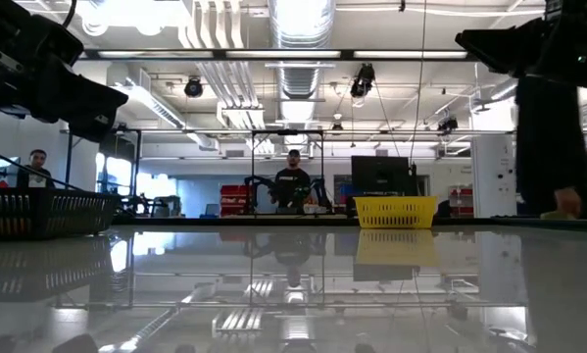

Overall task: Sort & place blocks by color
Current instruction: Return to Home Position

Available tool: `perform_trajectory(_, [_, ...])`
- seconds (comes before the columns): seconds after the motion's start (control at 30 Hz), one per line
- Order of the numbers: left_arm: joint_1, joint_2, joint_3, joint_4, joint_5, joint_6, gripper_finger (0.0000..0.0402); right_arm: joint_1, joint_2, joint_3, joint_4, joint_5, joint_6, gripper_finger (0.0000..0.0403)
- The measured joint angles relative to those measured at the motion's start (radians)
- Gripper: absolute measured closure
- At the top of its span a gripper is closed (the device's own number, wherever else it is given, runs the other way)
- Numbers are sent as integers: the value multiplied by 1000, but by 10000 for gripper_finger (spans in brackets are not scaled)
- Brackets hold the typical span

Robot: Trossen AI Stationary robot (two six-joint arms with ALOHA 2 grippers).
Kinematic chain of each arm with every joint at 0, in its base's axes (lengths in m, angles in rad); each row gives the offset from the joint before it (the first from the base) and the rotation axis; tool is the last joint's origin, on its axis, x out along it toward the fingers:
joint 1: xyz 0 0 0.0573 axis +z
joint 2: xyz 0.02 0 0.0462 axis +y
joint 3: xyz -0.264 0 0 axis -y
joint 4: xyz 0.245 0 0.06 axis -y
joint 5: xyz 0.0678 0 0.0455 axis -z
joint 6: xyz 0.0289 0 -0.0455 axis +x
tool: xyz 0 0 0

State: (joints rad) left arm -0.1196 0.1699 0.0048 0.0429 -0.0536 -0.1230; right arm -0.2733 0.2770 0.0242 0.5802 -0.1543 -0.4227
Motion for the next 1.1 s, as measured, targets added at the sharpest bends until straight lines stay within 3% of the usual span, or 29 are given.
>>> perform_trajectory(0.4, [0, 40, 0, 1, 0, 0, 402, 0, 2, 0, 0, 0, 113, 202])
perform_trajectory(1.1, [0, 91, 0, 0, 1, 0, 402, 0, 2, 0, 0, -1, 116, 202])
